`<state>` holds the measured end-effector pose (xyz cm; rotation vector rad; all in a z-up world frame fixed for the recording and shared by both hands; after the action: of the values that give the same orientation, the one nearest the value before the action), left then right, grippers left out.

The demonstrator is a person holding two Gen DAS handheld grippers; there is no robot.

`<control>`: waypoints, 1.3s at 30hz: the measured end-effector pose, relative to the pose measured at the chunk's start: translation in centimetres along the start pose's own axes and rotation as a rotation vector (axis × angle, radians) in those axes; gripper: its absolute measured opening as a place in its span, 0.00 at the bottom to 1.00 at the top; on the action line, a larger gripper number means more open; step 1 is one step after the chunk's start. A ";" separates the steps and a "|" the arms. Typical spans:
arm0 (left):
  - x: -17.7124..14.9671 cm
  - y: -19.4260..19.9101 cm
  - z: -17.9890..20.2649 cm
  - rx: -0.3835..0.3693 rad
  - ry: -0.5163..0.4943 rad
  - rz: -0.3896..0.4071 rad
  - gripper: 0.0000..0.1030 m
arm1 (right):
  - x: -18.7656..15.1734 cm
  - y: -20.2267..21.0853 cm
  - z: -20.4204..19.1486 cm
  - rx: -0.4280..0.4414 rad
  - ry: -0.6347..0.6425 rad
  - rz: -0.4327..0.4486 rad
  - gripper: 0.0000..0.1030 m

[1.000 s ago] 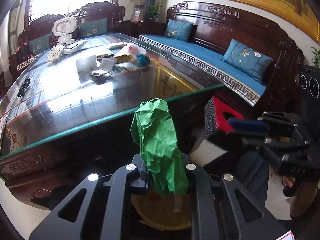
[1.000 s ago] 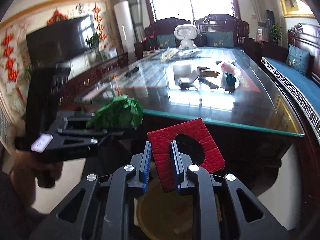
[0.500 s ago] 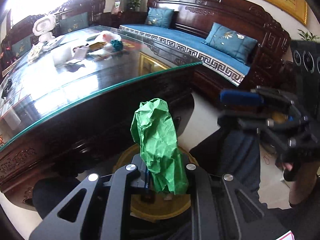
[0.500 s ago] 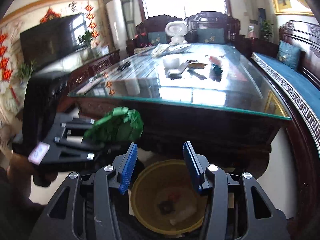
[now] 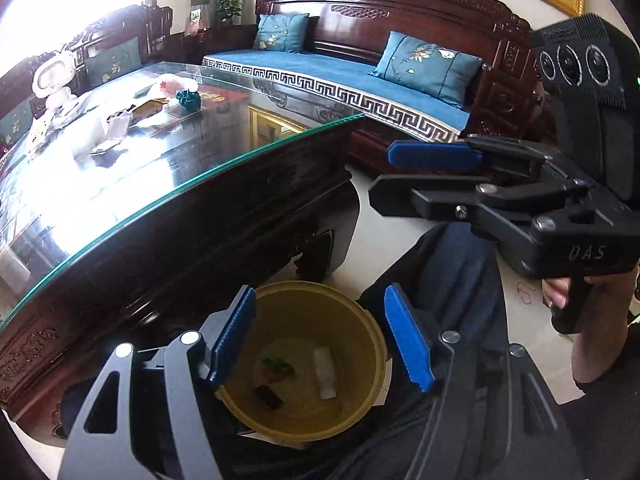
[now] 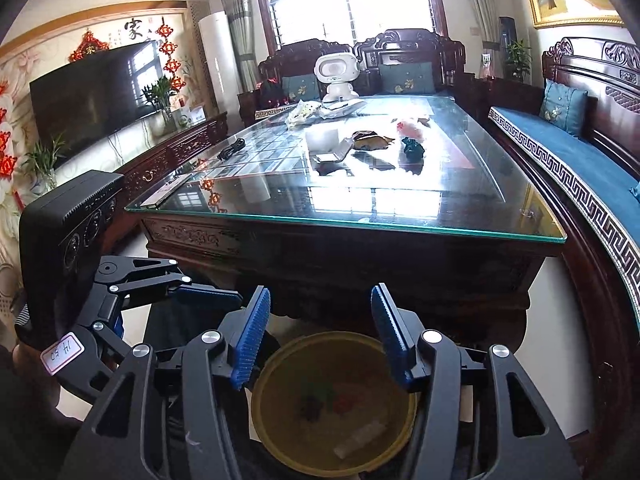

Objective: Collect trash
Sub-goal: 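Move both open tools back over the table toward remaining trash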

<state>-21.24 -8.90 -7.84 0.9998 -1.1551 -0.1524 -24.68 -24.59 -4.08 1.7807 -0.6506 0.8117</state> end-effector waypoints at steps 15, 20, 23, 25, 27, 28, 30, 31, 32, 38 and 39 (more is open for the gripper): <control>4.1 3.0 -6.3 0.228 0.153 0.177 0.96 | 4.9 -2.3 -0.1 0.043 -0.014 0.066 0.60; 6.4 3.7 -9.0 0.279 0.185 0.216 0.96 | 8.1 -3.6 0.3 0.052 -0.013 0.089 0.66; 7.9 3.4 -10.6 0.306 0.201 0.223 0.96 | 10.0 -4.3 0.6 0.069 -0.012 0.104 0.72; 8.7 3.1 -11.6 0.311 0.210 0.229 0.96 | 10.8 -4.8 0.7 0.073 -0.006 0.116 0.75; 9.4 2.8 -12.5 0.315 0.222 0.235 0.96 | 11.7 -5.4 1.0 0.066 -0.003 0.135 0.81; 9.8 2.6 -13.1 0.313 0.226 0.235 0.96 | 12.1 -5.7 1.2 0.067 -0.003 0.139 0.81; 10.6 1.8 -14.1 0.311 0.236 0.229 0.96 | 12.8 -6.4 1.6 0.062 -0.012 0.144 0.85; 10.8 1.5 -14.5 0.311 0.241 0.225 0.96 | 13.1 -6.8 1.9 0.056 -0.023 0.149 0.86; 11.0 1.2 -14.9 0.311 0.245 0.224 0.96 | 13.2 -7.0 2.0 0.053 -0.030 0.150 0.90; 11.9 -0.9 -17.0 0.315 0.275 0.207 0.96 | 14.4 -9.3 4.3 0.051 -0.115 0.107 0.92; 12.0 -1.3 -17.4 0.316 0.281 0.203 0.96 | 14.5 -9.7 4.6 0.049 -0.128 0.103 0.92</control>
<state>-1.27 -6.40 -1.31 1.1310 -1.0304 0.3335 -7.36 -26.59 0.44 1.8669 -0.8182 0.7928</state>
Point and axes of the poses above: each gripper's, at about its wrist camera, not at the fingertips, and y roughly against the way its jaws point, z to its right, x to its top, the point moved 1 cm from there along -y, roughly the way its jaws point, and after that the axes turned 5 degrees about -y, right-handed, at the moved point
